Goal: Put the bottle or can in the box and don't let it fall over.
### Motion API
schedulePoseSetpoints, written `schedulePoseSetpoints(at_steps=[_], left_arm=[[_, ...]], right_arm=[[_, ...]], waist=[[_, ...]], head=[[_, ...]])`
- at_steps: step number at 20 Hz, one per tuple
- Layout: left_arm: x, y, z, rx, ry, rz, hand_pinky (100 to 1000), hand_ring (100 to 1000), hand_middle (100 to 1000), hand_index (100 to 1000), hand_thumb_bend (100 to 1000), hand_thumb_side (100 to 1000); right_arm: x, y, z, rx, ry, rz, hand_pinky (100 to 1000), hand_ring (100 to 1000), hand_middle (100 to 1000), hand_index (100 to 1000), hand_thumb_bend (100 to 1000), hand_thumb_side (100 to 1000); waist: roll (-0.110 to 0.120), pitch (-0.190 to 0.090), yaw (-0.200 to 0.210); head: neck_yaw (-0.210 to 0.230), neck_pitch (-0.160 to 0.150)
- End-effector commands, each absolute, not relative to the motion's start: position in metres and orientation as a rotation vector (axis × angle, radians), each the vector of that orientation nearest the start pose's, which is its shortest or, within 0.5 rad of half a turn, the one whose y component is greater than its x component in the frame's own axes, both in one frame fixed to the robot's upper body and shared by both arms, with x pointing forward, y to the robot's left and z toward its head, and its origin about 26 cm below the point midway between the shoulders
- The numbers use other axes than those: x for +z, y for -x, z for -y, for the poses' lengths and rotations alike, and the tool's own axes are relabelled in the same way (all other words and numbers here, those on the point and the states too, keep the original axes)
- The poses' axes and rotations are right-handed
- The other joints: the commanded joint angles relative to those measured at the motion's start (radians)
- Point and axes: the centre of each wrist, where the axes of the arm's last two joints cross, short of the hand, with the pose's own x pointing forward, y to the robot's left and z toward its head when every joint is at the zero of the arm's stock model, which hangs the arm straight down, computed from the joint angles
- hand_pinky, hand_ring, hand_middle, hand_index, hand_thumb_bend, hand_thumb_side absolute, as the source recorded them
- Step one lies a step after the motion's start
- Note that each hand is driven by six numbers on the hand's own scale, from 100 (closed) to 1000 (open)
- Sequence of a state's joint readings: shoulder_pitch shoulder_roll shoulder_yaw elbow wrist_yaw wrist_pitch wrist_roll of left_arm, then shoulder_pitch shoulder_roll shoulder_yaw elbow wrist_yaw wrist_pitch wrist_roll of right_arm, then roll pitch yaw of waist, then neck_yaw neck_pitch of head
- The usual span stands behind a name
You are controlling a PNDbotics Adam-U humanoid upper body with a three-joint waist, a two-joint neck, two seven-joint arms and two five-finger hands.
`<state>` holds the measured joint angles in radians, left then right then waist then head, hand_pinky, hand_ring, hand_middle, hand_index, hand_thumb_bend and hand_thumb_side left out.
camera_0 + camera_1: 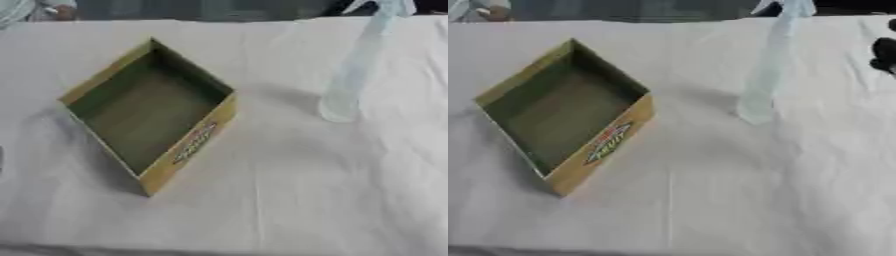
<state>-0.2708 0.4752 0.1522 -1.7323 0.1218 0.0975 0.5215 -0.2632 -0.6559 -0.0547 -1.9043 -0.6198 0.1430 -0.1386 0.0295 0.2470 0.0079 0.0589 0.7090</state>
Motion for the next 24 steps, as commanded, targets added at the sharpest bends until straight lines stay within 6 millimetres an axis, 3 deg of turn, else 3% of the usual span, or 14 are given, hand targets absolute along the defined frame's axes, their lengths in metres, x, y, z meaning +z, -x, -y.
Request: schedulePoseSetpoints(at_steps=[1, 10, 24], left_arm=[[0.181, -0.322, -0.356, 0.281, -0.709, 2.002, 900, 653, 549, 741, 100, 582], [0.180, -0.322, -0.355, 0.275, -0.703, 2.001, 900, 653, 548, 740, 100, 581], [0.181, -0.324, -0.352, 0.267, -0.689, 1.998, 899, 652, 547, 740, 100, 579]], right_arm=[[0.228, -0.301, 0.336, 0.164, -0.019, 1.994, 850, 901, 893, 920, 562, 247], [0.218, -0.315, 0.334, 0.386, 0.040, 1.836, 875, 945, 925, 940, 605, 216], [0.205, -0.349, 0.333, 0.499, 0.009, 1.708, 882, 955, 934, 945, 609, 180]], waist=[[-0.002, -0.027, 0.001], [-0.001, -0.028, 0.008], [0.007, -0.025, 0.022]], head=[[-0.008, -0.015], [-0.019, -0.029], [-0.035, -0.039]])
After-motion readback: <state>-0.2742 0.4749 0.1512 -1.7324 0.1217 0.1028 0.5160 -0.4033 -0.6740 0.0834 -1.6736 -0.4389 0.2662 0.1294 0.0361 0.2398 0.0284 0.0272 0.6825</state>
